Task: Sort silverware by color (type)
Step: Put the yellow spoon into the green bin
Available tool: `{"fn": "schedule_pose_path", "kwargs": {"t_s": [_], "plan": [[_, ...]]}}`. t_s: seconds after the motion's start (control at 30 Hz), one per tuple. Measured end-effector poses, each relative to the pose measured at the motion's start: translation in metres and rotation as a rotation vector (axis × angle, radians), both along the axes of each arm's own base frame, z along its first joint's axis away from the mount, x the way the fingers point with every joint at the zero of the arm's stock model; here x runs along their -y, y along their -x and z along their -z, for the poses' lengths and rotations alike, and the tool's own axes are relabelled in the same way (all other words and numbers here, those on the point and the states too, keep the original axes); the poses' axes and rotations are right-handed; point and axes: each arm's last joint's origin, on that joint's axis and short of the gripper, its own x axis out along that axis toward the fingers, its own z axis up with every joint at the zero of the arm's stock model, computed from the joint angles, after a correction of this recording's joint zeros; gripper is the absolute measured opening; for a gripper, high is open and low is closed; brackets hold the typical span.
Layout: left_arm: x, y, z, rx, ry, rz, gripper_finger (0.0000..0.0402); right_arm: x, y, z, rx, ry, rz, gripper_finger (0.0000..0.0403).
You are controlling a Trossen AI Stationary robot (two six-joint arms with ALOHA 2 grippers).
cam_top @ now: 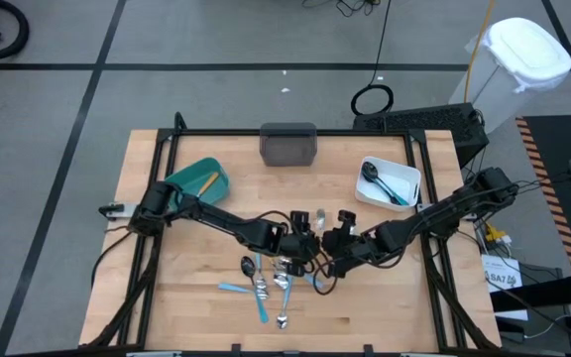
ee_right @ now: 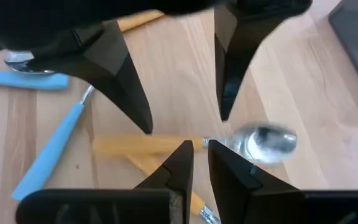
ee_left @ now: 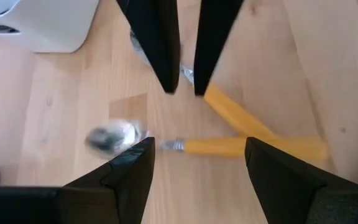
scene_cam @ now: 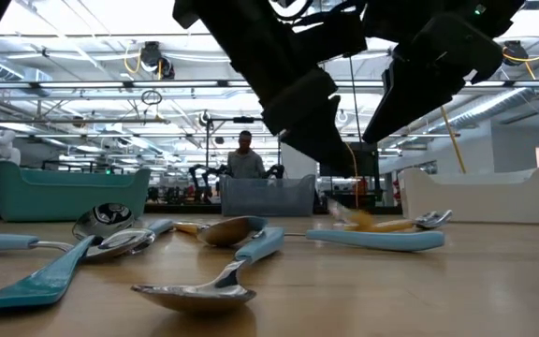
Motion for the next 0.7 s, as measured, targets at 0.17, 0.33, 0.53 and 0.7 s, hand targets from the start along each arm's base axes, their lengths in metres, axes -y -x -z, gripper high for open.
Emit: {"fn": "schedule_pose_path", "kwargs": {"t_s": [0.17,0.33,0.53,0.7], "plan": [[-0.004,0.011,0.007,-0.127,-0.073,-0.042,0.0248,0.0,0.001,0.001,0.003,-0.036,0.051,0.0044],[-0.017,0.02,0.012,-0.23,-0.099,-0.115,0.0248,-0.001,0.001,0.006,-0.017,-0.046,0.073,0.0045],[-0.026,0.018,0.012,-0.212,-0.074,-0.174,0.0248,-0.005,0.012,0.014,-0.134,-0.052,0.076,0.0045],[-0.02,0.018,0.011,-0.181,-0.034,-0.215,0.0248,-0.013,0.033,0.015,-0.279,-0.114,0.107,0.0045]]}}
